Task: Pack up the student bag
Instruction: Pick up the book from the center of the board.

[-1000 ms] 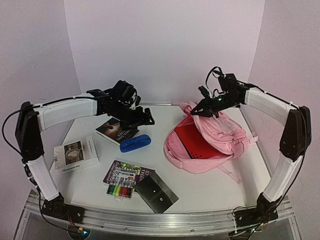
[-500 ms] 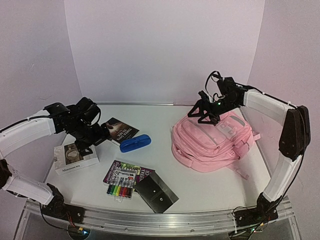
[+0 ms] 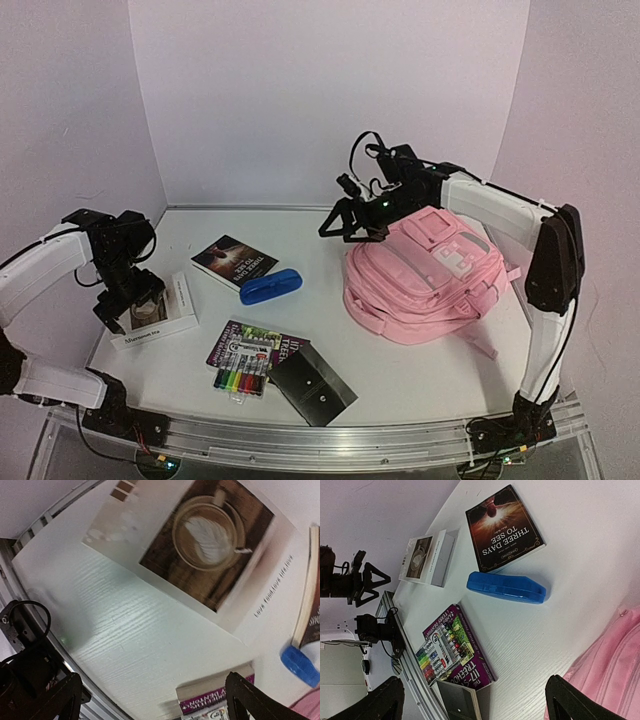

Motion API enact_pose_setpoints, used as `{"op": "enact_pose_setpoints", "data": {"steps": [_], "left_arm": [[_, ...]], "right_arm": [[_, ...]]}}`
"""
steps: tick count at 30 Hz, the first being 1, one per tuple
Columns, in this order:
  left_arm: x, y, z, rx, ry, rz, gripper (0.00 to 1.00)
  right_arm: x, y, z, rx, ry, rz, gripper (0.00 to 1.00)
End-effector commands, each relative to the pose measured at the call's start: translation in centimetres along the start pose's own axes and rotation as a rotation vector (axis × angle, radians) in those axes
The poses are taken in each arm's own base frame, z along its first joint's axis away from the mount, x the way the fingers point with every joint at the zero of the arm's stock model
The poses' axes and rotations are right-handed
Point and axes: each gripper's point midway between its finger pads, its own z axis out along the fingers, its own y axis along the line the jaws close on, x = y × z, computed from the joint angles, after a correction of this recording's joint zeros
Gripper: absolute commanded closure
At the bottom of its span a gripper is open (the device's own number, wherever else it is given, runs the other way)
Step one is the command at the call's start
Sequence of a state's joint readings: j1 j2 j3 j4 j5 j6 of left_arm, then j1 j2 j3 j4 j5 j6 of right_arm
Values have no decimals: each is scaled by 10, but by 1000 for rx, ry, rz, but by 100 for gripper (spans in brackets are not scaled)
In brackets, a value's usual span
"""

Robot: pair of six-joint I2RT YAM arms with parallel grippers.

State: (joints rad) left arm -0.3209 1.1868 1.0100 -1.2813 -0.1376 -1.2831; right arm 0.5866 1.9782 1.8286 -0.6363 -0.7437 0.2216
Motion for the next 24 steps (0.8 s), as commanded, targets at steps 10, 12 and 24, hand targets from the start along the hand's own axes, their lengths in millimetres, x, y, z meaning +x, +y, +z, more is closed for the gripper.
{"op": "enact_pose_setpoints", "data": {"steps": [10,12,24], "left_arm": [[-85,-2,25,68,-187,34,0],[-94,5,37,69,-164,15,0],[-119,-10,77,209,-61,132,0]], "right_arm": [[-13,4,-10,5,-39,-53,2],[-11,5,-10,2,-37,-55,2],[-9,9,-14,-13,-34,-65,2]]}}
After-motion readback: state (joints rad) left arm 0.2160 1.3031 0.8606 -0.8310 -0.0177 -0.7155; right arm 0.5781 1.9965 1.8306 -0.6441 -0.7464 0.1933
